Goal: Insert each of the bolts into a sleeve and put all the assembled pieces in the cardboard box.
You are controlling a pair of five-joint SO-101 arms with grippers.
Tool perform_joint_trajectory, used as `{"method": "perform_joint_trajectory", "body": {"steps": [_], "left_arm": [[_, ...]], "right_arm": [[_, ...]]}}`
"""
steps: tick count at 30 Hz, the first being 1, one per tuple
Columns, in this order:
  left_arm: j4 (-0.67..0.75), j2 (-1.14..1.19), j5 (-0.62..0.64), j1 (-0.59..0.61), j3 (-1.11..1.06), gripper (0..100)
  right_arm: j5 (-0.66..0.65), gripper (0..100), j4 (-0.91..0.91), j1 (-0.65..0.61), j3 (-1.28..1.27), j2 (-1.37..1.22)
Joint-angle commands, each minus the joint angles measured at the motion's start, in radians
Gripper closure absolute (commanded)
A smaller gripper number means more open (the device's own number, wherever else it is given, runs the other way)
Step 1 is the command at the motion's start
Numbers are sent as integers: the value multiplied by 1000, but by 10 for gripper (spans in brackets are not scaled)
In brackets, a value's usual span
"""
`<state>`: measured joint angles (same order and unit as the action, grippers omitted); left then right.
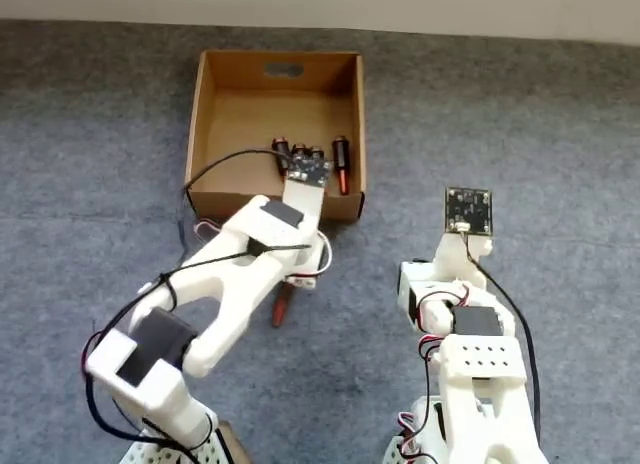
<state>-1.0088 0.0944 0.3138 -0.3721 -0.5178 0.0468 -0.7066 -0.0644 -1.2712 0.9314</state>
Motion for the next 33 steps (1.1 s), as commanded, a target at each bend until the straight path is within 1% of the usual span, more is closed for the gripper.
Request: {"method": "perform_joint_trajectory", "body": {"steps": [1,4,6,12,16,18,20,23,26,30,33], "left_arm": [[-14,-228,5,10,-76,994],[89,-392,5,22,-170,994],[141,-470,5,36,-225,994],[161,-641,6,114,-254,994],[212,-779,6,165,-246,994],[245,-849,6,171,-248,994],[287,-920,6,163,-248,994],[399,-1000,6,154,-248,994],[499,-1040,6,150,-249,994],[597,-1050,8,139,-248,994],[640,-1049,8,88,-248,994]], "right_arm": [[6,993,16,8,5,25],[12,993,16,5,16,25],[40,993,21,-25,35,25],[41,993,22,-206,180,25],[41,993,25,-277,263,21],[41,993,53,-291,277,18],[43,993,136,-292,254,16],[51,993,252,-294,191,27],[51,993,263,-297,166,41],[46,993,266,-298,134,188],[44,993,311,-300,61,329]]}}
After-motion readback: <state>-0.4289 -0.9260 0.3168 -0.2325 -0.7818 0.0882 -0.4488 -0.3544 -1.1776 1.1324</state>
